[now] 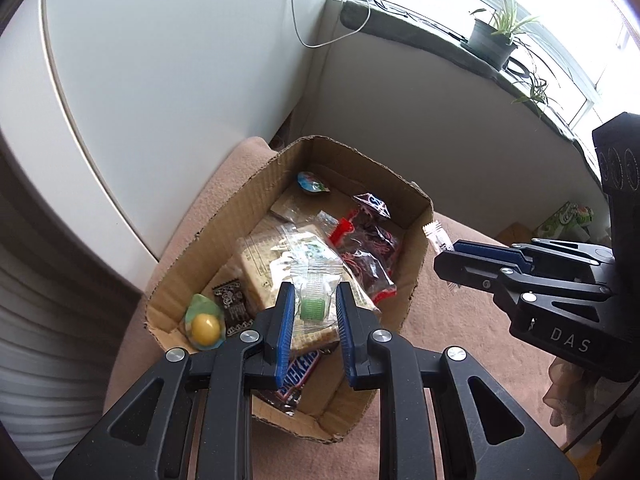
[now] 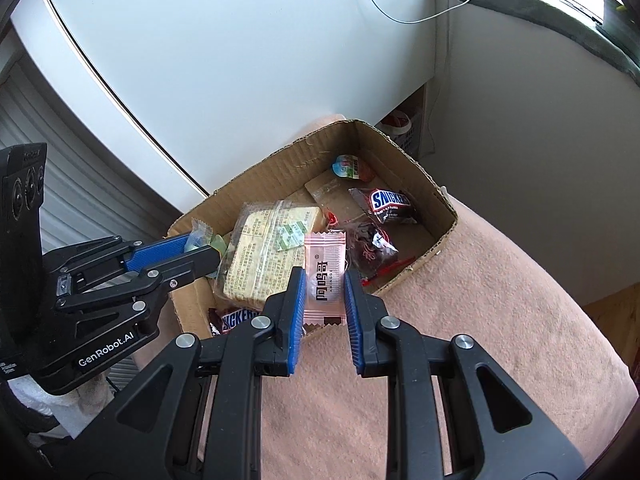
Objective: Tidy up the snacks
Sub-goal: 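Carry both candies into the box and open both tools to release them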
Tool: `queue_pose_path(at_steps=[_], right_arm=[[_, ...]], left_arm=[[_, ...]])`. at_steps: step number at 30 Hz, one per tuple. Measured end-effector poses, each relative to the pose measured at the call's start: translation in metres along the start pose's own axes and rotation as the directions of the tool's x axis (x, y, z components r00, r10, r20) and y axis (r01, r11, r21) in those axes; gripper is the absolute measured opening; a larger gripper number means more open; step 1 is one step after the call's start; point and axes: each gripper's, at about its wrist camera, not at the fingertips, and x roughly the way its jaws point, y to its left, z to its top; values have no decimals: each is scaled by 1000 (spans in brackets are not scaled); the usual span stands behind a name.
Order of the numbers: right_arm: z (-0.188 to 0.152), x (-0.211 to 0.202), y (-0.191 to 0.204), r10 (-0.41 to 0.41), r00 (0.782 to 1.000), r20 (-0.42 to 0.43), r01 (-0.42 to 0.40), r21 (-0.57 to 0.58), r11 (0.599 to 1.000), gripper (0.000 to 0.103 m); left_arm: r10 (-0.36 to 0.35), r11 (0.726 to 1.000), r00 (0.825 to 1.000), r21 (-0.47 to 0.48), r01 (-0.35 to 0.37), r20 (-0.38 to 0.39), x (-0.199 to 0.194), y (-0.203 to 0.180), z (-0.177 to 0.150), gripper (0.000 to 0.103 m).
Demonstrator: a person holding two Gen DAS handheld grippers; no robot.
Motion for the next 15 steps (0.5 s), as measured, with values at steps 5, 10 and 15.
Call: queue_pose_path(at_steps=[5, 10, 15], right_arm=[[9, 10, -1, -1, 1000, -7, 1, 2, 1000, 20], [14, 16, -2, -2, 1000, -15, 2, -1, 1000, 20], [17, 18, -2, -7, 1000, -17, 7, -8, 1000, 20]], left_arm=[[9, 1000, 1000, -5, -9, 2, 3, 7, 7, 19], [11, 1000, 1000, -6, -11, 4, 6, 11, 12, 19], [14, 1000, 1000, -10, -14, 3, 9, 14, 17, 20]])
